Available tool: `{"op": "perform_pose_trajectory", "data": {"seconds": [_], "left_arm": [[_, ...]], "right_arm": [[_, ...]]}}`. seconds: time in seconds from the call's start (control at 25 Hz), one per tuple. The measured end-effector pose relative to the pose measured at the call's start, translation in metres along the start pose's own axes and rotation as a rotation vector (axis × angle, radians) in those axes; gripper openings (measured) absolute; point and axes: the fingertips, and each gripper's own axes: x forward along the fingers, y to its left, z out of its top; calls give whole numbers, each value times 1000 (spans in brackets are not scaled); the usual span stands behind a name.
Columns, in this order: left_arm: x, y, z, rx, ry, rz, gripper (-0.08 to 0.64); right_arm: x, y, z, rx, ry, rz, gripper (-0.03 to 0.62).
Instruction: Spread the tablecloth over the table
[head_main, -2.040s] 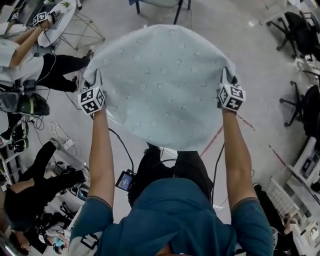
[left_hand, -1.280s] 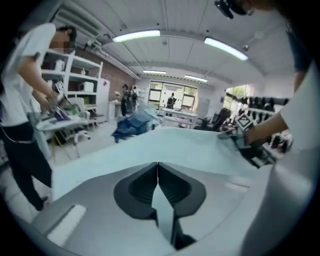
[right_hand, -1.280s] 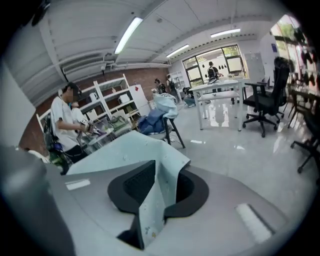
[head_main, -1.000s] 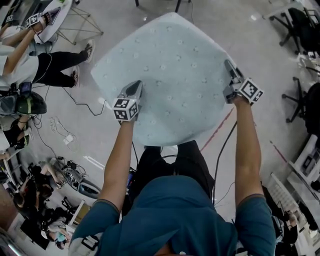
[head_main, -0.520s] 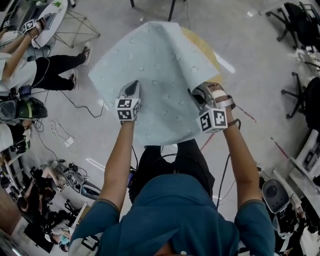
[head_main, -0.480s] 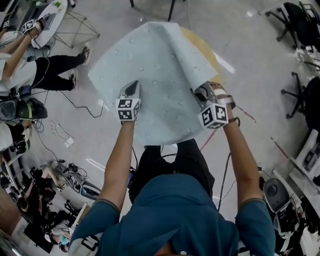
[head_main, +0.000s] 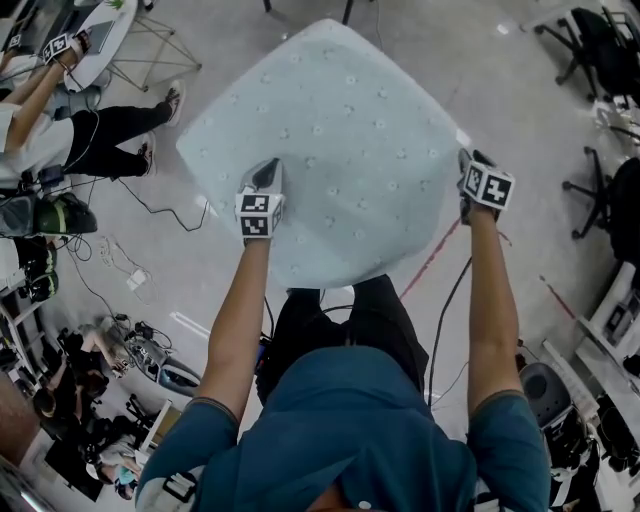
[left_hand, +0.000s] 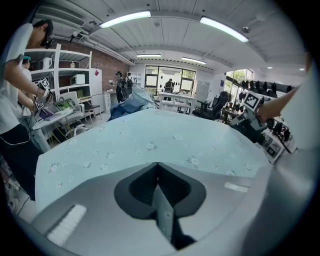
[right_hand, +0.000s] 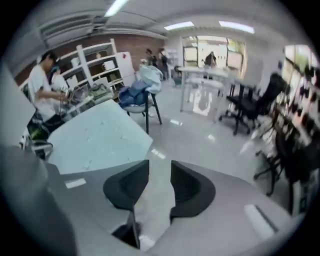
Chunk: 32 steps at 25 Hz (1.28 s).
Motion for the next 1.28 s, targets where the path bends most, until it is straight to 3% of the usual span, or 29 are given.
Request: {"op": "perform_pose_trajectory", "data": {"seconds": [0.08, 0.16, 0.24, 0.32, 0.48, 0.68, 0.84, 0.92, 1.12, 1.28], "left_arm": [[1, 1, 0, 2, 4, 5, 0], [0, 4, 2, 3, 0, 19, 0], [0, 5, 3, -2, -3, 35, 0], [2, 5, 3, -3, 0, 38, 0], [5, 4, 2, 28, 6, 29, 0], [8, -1, -4, 94, 32, 17, 0], [6, -12, -12, 103, 70, -65, 0], [-2, -16, -10, 109, 68, -86, 0], [-47, -42, 13, 200, 9, -137, 0], [-84, -52, 26, 227, -51, -183, 0]], "right_arm": [[-22, 26, 21, -164, -119, -43, 123], [-32, 81, 23, -279, -194, 58, 120], [-28, 133, 2, -363, -185, 175, 111], [-16, 166, -29, -399, -113, 246, 105], [6, 180, -61, -376, -32, 205, 23], [8, 179, -63, -355, -56, 164, 23], [6, 179, -66, -305, 12, 155, 23], [-6, 184, -56, -263, -11, 167, 23], [-63, 199, -42, -266, -85, 197, 23], [-109, 224, -29, -241, -159, 248, 23]]}}
